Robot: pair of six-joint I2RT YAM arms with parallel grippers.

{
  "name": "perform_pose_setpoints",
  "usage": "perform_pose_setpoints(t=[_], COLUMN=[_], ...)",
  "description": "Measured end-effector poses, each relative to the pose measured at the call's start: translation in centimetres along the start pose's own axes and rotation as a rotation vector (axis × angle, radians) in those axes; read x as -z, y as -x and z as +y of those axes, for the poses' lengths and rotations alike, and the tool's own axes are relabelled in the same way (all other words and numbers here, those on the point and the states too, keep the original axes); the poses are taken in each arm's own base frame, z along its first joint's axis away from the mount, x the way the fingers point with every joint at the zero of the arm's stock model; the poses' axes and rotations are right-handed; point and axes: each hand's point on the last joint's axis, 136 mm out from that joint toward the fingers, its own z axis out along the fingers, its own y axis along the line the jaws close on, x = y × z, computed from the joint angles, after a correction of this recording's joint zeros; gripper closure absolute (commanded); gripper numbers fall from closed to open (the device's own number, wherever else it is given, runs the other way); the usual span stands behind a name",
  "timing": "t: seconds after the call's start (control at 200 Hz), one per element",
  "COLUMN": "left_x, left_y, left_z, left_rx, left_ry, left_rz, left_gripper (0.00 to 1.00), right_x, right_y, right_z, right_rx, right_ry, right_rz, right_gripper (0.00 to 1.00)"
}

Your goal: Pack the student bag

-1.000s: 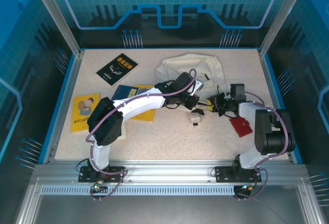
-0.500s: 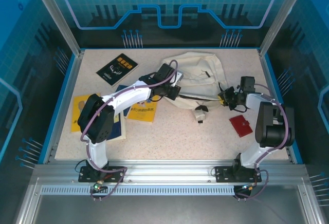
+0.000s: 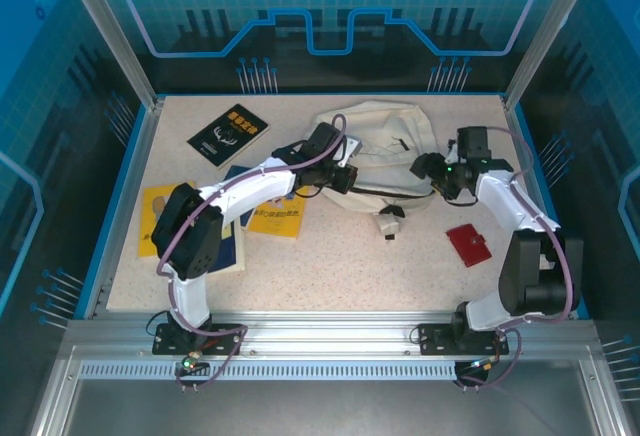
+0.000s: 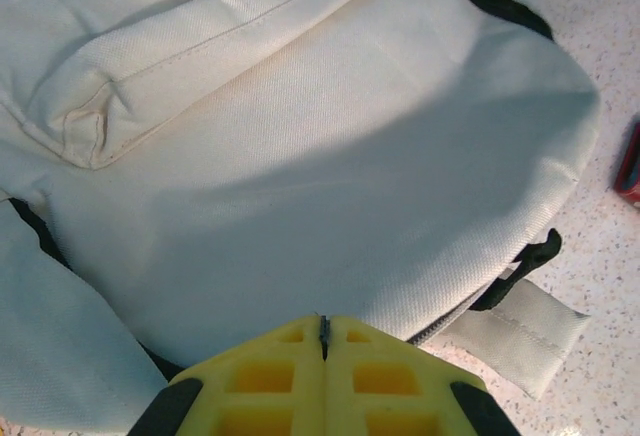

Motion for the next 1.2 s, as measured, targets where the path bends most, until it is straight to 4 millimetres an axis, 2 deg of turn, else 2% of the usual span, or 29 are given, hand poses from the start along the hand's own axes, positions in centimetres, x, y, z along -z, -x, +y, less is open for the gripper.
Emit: perform_pose_setpoints(t=[0.11, 0.19, 0.305, 0.405, 0.5, 0.64, 0.785, 0.9, 1.041, 1.201], left_x=[0.8, 1.0, 0.8, 0.8, 0.2, -0.4, -0.5, -0.7, -1.0, -1.2], left_y=[0.2, 0.4, 0.3, 0.6, 1.1, 1.8, 2.1, 2.1, 1.9, 1.6], left_z=[-0.6, -1.2, -1.8, -2.6, -3.8, -6.9, -9.9, -11.4, -11.8, -11.8], left_rx=[0.015, 0.028, 0.046, 0.049, 0.047, 0.020, 0.008, 0.007, 0.005, 0.005], left_ry=[-0.031, -0.063, -0.103, -0.137, -0.168, -0.231, -0.301, -0.338, -0.351, -0.353], left_rz=[-0.020, -0.035, -0.033, -0.043, -0.048, -0.076, -0.106, -0.112, -0.108, -0.100], left_gripper=[1.00, 1.00, 1.00, 1.00, 1.00, 1.00, 1.00, 1.00, 1.00, 1.00], right_x=[0.3, 0.3, 0.2, 0.0, 0.0, 0.7, 1.4, 1.2, 0.7, -0.3], right_y=[-1.5, -2.6, -3.6, -5.5, -6.6, -6.5, -6.5, -7.4, -7.6, -7.2], right_z=[2.9, 3.6, 2.7, 1.7, 1.7, 2.0, 0.6, -0.4, -0.5, -0.5], right_rx=[0.112, 0.095, -0.052, -0.197, -0.301, -0.438, -0.604, -0.717, -0.778, -0.803], right_ry=[0.007, 0.011, 0.009, 0.011, 0.030, 0.090, 0.131, 0.133, 0.141, 0.139], right_rz=[0.037, 0.073, 0.112, 0.160, 0.191, 0.191, 0.178, 0.197, 0.207, 0.211], right_gripper=[0.33, 0.32, 0.26, 0.22, 0.18, 0.14, 0.11, 0.12, 0.18, 0.32])
